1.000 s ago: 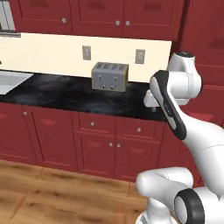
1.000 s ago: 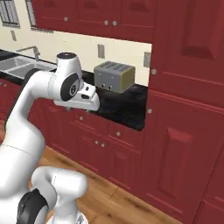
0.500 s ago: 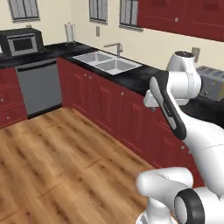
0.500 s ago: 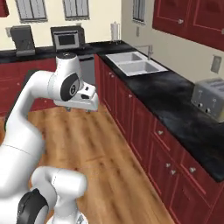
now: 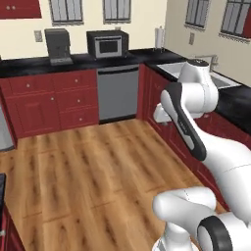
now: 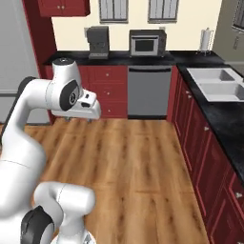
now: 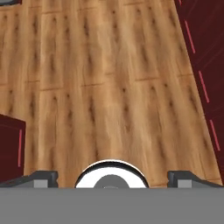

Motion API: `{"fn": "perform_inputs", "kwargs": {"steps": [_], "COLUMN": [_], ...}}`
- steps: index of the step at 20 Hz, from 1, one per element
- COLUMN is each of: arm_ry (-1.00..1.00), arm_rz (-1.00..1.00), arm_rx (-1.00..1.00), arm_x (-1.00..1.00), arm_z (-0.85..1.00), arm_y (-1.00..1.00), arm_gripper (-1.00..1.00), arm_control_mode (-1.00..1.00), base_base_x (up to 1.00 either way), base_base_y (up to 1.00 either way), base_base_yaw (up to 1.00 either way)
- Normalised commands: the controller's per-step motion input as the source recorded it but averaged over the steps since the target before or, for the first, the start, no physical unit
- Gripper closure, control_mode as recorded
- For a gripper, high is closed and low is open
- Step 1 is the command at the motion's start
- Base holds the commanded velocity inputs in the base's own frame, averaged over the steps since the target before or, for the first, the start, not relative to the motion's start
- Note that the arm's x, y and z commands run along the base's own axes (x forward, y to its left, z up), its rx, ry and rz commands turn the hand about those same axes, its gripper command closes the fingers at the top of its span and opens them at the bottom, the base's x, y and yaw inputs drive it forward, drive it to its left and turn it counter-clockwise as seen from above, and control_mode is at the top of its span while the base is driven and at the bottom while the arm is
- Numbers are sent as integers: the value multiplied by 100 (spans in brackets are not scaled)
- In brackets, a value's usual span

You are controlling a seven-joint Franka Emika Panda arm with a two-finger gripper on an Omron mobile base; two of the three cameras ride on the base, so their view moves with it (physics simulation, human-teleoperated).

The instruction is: Retrieve the chicken drumstick from the fridge and place it on the saucepan with marinade on the stove.

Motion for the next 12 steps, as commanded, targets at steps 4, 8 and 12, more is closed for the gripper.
{"fn": "perform_inputs", "kwargs": {"steps": [4,8,12], "arm_ry": [0,0,0], "arm_rz": [0,0,0], "arm_rx": [0,0,0], "arm_x": [0,0,0], "arm_z": [0,0,0], "arm_y": [0,0,0], "arm_gripper": [-100,-100,-100], "arm_control_mode": [100,100,100], "base_base_x": [100,100,100], "base_base_y": [10,15,17], "base_base_yaw": [4,0,0]}}
